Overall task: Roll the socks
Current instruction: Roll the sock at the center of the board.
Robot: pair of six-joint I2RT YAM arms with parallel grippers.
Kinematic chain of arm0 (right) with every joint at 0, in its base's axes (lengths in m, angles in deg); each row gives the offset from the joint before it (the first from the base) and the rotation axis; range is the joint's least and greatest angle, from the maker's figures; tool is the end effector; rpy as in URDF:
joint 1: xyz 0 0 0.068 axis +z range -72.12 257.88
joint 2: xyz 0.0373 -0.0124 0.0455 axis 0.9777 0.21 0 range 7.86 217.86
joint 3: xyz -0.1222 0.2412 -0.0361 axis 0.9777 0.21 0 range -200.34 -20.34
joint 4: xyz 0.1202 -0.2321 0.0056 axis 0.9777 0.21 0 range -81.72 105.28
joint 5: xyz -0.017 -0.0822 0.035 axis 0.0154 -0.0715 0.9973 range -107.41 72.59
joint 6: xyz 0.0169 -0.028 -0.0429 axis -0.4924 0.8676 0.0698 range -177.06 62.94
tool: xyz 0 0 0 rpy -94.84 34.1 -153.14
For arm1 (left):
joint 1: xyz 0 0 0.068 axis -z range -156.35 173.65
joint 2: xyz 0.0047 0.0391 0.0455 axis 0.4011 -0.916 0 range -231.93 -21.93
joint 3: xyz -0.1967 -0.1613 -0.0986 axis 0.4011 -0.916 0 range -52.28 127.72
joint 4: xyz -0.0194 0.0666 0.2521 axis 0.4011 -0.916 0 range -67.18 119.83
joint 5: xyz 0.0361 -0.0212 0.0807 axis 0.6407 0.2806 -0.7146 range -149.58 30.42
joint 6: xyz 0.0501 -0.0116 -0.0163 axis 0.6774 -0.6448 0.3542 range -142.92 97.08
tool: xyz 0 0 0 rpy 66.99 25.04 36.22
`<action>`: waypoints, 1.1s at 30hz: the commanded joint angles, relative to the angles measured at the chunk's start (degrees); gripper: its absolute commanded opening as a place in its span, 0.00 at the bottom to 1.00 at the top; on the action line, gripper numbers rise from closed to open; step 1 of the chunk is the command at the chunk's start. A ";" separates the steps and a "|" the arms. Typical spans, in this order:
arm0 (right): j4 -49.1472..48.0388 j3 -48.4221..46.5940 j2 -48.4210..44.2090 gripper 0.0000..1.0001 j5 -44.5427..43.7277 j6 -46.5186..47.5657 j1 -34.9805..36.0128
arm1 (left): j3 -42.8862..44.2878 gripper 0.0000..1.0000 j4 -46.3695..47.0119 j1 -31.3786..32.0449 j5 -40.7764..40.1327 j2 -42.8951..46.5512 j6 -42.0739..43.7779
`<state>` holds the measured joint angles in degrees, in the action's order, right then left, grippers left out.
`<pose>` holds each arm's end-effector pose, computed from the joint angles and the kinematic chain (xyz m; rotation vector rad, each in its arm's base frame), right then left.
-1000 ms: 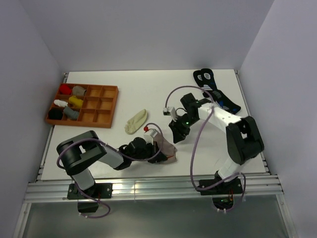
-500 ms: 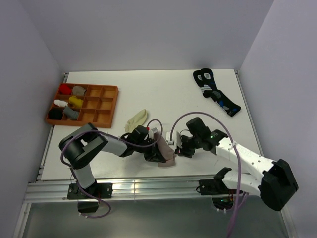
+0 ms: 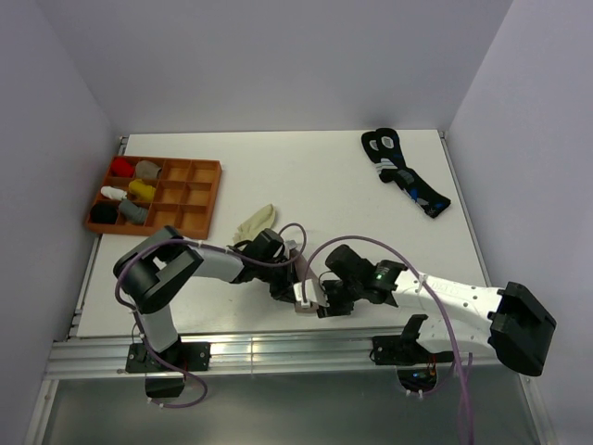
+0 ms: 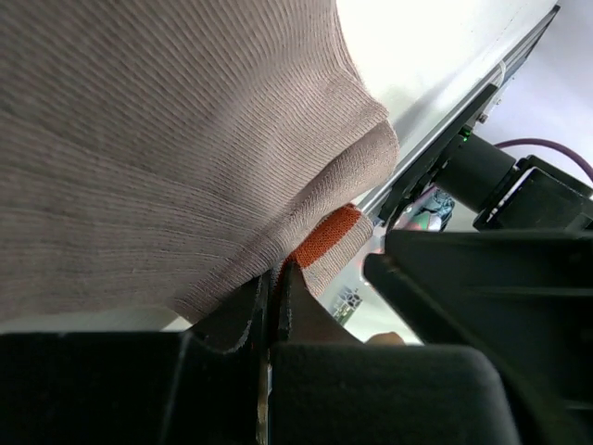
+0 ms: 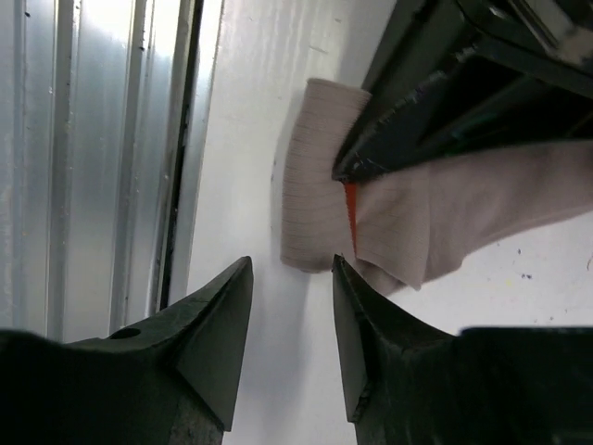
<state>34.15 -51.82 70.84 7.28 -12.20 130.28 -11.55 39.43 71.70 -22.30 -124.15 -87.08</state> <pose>0.1089 0.1656 0.1822 -2.0131 1.5559 0.6034 0.1903 -0.2441 0.1043 0.0662 -2.6990 1.2735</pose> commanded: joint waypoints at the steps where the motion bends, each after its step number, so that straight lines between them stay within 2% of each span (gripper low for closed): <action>1: -4.07 0.63 0.12 0.47 -2.01 -1.09 2.44 | 1.19 0.00 -3.28 -0.15 -0.10 -1.84 0.70; 13: -9.08 1.95 4.16 0.46 -7.72 -2.32 8.41 | 0.58 0.00 -0.73 -0.41 0.78 -3.78 0.62; 24: -11.45 1.78 10.05 0.44 -11.85 -2.76 9.47 | -0.74 0.00 1.73 -0.59 2.10 -4.66 1.05; 26: -11.46 1.69 10.41 0.39 -12.21 -2.85 9.56 | -1.09 0.00 1.82 -0.68 2.10 -4.57 1.23; 27: -11.19 1.34 11.10 0.33 -12.47 -2.76 9.56 | -1.18 0.00 2.08 -0.68 2.18 -4.40 1.32; 29: -9.79 0.64 12.07 0.26 -12.30 -2.94 9.56 | -0.48 0.00 0.77 -0.68 1.31 -3.87 3.33; 30: -9.00 -0.23 13.21 0.19 -11.95 -2.85 9.56 | -0.13 0.01 -0.11 -0.68 0.00 -2.91 4.30; 33: -4.52 -2.78 15.84 0.12 -8.43 -3.03 9.12 | 1.10 0.12 -3.35 -0.68 -3.77 -0.02 7.73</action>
<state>25.65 -53.15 82.62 -3.54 -14.56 139.39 -11.24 41.40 70.72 -18.92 -126.33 -85.05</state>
